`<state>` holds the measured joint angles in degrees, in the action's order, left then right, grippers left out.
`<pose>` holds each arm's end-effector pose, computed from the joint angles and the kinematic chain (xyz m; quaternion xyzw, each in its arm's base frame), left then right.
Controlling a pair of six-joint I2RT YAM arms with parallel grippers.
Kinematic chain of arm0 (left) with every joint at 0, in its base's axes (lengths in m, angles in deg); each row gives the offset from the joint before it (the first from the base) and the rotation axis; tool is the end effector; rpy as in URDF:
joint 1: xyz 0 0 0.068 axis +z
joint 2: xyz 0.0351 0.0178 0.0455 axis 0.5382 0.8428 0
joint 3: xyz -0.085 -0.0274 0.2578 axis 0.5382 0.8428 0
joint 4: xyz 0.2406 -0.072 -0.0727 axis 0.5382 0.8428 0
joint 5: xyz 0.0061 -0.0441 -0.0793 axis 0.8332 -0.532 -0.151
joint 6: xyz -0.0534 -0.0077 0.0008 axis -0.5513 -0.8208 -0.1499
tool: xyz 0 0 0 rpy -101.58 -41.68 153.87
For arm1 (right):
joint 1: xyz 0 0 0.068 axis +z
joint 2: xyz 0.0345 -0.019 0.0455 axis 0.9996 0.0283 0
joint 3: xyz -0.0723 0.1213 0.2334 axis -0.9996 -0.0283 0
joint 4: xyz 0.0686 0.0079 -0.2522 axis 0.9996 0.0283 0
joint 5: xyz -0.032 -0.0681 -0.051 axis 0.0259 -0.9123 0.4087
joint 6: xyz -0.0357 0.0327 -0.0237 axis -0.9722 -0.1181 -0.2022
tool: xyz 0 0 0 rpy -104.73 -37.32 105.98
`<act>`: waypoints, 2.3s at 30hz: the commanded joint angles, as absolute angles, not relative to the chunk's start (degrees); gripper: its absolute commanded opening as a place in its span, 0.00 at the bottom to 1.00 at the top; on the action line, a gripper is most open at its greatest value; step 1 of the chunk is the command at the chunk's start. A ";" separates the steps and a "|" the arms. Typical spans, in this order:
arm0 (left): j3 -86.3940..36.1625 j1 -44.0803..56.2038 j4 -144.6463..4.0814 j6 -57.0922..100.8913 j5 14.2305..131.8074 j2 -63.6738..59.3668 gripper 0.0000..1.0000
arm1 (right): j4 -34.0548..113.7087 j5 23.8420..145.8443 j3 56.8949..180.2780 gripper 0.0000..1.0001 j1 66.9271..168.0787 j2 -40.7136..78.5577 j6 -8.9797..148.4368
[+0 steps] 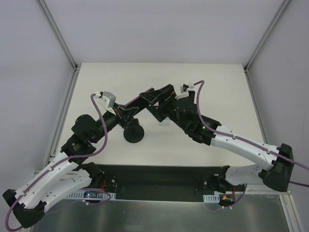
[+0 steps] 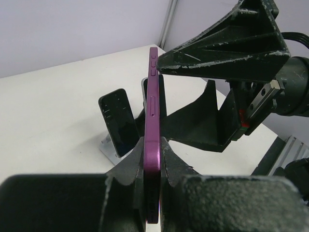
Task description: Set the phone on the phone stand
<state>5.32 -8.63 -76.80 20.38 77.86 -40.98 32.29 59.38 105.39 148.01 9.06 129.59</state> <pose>0.1137 -0.1024 0.3787 0.1725 0.5928 -0.3752 0.6914 0.1582 0.2482 0.3818 0.1511 0.7017 0.5630 0.4096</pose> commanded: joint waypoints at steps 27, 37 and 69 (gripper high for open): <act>8.47 -8.57 -85.06 22.06 76.10 -44.78 0.00 | 35.54 56.11 115.11 0.51 150.07 16.33 132.18; 5.83 -8.57 -76.46 17.05 71.19 -44.60 0.66 | 26.76 54.61 111.16 0.01 149.99 13.25 121.29; -43.65 -8.57 -23.80 11.51 59.92 -13.84 0.65 | 40.72 72.73 116.69 0.01 155.70 6.13 49.91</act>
